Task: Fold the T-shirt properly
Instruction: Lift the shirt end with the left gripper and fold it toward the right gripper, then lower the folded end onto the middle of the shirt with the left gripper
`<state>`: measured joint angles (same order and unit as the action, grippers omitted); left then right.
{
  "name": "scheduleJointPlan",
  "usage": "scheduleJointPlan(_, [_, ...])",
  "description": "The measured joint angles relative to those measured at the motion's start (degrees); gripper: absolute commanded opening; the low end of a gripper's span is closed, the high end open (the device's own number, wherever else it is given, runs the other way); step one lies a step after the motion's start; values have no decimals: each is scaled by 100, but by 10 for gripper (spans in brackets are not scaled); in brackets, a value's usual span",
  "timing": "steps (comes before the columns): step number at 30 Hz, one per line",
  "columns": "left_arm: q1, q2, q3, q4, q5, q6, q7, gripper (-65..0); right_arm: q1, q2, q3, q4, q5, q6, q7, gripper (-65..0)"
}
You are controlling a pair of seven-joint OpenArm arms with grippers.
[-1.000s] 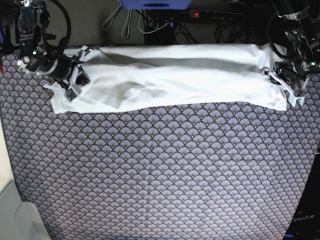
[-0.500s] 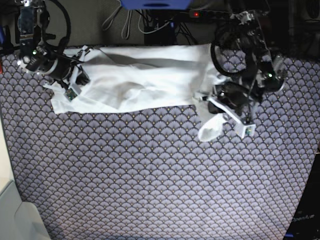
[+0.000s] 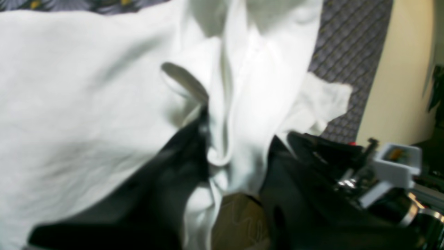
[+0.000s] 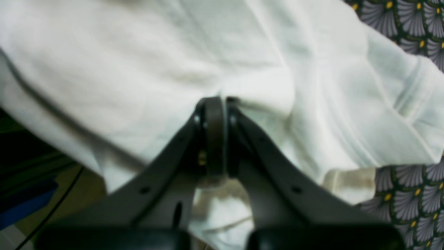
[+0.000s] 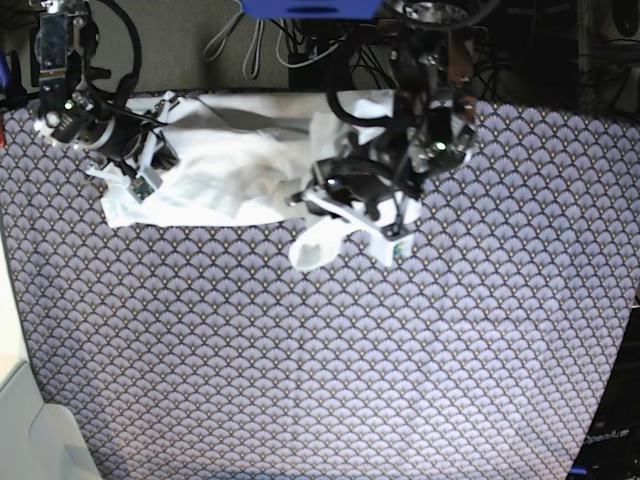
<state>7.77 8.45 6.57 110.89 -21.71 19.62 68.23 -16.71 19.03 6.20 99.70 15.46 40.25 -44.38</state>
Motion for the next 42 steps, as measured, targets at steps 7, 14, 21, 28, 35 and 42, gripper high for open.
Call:
scheduleJointPlan(7, [-28, -2, 741, -592, -42, 168, -101, -647, -2, 2, 0, 0, 0, 0, -2, -650])
scheduleJointPlan(14, [-236, -4, 743, -933, -63, 160, -149, -641, -2, 2, 0, 0, 2, 0, 0, -650])
scheduleJointPlan(21, [-345, -13, 988, -935, -83, 160, -105, -401, -2, 4, 0, 0, 2, 0, 0, -650])
scheduleJointPlan(28, [-334, -28, 1064, -573, -739, 142, -79, -385, -4, 35, 0, 0, 0, 0, 0, -650])
scheduleJointPlan(35, [-350, -190, 1008, -376, -1156, 160, -81, -387, -4, 33, 0, 0, 2, 0, 0, -650])
scheduleJointPlan(42, [-350, -304, 946, -380, -1012, 164, -72, -389, -2, 33, 0, 0, 2, 0, 0, -650])
